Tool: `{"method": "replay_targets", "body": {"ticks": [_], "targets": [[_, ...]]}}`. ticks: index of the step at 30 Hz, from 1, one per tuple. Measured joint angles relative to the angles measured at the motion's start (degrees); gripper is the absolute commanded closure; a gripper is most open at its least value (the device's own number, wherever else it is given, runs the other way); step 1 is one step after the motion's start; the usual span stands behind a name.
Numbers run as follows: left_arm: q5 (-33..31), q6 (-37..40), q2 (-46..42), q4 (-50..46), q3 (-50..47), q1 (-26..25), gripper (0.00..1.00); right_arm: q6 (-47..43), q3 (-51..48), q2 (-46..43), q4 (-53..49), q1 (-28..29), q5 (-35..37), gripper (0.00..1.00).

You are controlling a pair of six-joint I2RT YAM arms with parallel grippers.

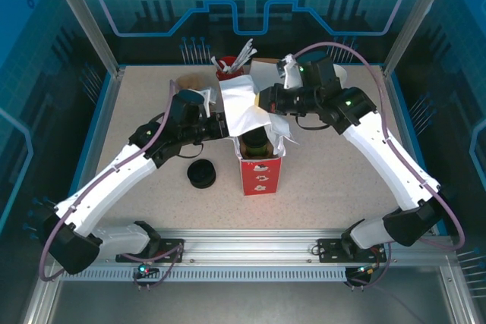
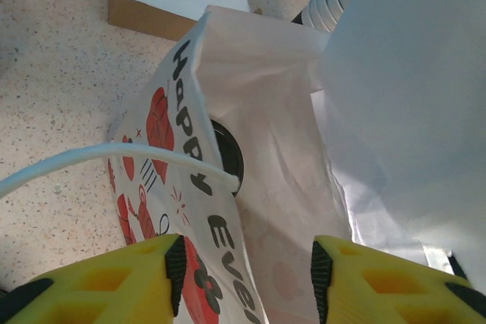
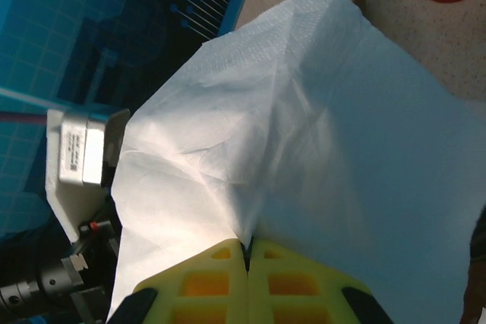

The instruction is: Pack the takeout coffee

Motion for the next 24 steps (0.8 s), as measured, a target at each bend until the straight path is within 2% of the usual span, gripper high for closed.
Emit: {"method": "replay_targets", "body": {"ticks": [11, 24], "targets": [[2.1, -0.8, 3.5, 1.8, -0.5, 0.7, 0.63, -0.9, -5.4, 0.2, 0.5, 2.8, 5.0, 1.00], [2.8, -1.5, 4.2, 3.1, -0.9, 1.1, 0.75, -4.2, -7.3, 1.0, -1.8, 5.2, 12.3, 1.00]]}}
